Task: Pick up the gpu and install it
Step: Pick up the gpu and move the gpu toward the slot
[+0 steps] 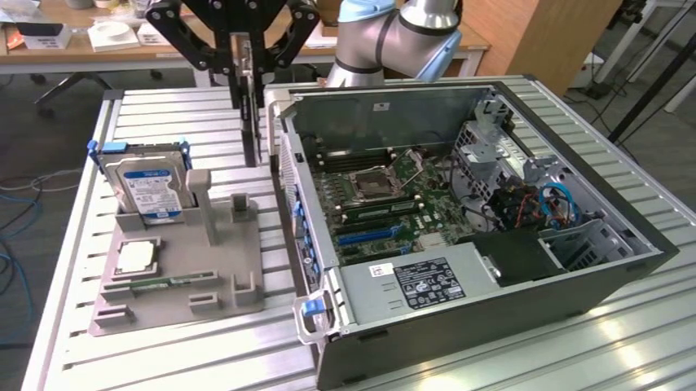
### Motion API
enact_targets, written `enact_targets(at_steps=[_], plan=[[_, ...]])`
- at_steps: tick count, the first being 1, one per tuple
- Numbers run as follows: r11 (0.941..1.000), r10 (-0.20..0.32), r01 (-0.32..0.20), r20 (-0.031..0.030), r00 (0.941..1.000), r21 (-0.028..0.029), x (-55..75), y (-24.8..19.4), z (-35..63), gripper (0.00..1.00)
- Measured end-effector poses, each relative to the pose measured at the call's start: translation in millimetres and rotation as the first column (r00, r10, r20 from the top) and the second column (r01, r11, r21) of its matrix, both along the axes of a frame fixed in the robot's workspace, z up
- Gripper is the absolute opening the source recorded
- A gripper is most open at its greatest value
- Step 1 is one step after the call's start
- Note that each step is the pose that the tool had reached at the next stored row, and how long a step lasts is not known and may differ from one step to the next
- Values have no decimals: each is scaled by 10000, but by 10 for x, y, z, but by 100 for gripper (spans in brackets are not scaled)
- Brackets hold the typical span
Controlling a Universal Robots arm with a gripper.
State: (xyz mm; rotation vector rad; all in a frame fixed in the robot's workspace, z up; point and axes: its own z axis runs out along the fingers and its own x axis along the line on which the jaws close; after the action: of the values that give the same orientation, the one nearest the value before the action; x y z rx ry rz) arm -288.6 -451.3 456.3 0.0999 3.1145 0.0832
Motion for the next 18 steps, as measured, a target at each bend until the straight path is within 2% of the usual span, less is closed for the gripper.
enact_targets(at_steps=[11,18], plan=[[10000,0,0,0,10000,1,73,0,0,27],[10000,0,0,1,10000,1,221,0,-1,27]])
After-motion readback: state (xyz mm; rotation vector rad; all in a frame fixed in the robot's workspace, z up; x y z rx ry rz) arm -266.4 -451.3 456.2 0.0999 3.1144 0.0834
